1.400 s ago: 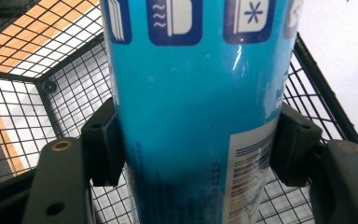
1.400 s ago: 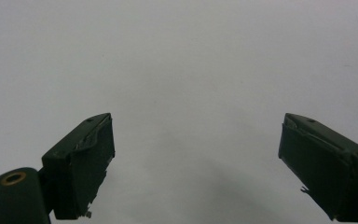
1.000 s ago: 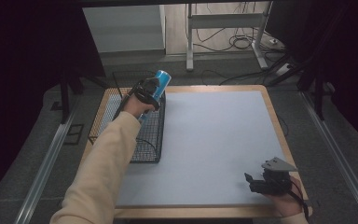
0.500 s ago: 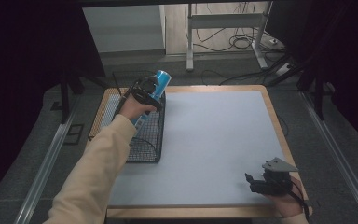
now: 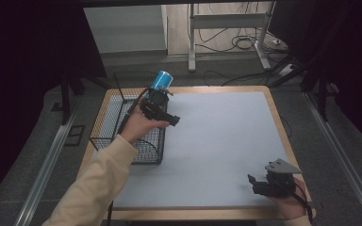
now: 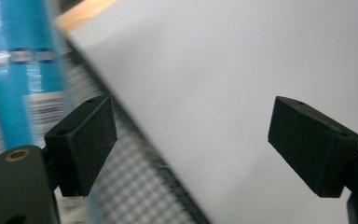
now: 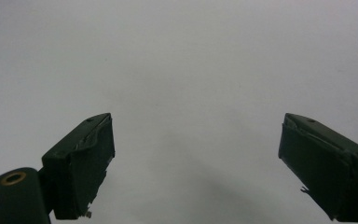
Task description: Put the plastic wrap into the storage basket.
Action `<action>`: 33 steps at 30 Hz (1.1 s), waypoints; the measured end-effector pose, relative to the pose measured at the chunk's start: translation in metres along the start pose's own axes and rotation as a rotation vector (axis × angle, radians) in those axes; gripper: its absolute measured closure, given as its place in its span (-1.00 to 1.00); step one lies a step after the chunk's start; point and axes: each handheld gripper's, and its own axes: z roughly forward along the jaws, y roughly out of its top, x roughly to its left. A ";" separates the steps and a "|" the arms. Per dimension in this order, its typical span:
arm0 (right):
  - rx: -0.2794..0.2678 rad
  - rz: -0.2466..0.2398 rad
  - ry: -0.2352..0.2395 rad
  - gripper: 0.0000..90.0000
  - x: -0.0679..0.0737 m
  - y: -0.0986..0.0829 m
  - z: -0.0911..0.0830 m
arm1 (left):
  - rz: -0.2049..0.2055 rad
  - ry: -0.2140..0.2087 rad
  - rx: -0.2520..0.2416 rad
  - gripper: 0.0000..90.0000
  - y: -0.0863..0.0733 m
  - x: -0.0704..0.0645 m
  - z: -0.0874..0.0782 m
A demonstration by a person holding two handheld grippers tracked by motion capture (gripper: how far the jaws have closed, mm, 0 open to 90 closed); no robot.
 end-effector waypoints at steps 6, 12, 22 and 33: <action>0.001 -0.010 0.009 -0.76 0.003 0.002 0.002 | 0.063 -0.110 -0.062 -0.66 -0.026 -0.047 -0.003; 0.001 -0.010 0.007 -0.76 0.002 0.001 0.002 | 0.104 -0.169 -0.089 -0.65 -0.055 -0.081 0.008; -0.001 -0.014 0.011 -0.76 0.003 0.001 0.002 | 0.124 -0.195 -0.048 -0.62 -0.104 -0.105 0.032; -0.014 -0.020 0.019 -0.76 0.004 0.002 0.001 | 0.102 -0.194 -0.023 -0.63 -0.114 -0.101 0.039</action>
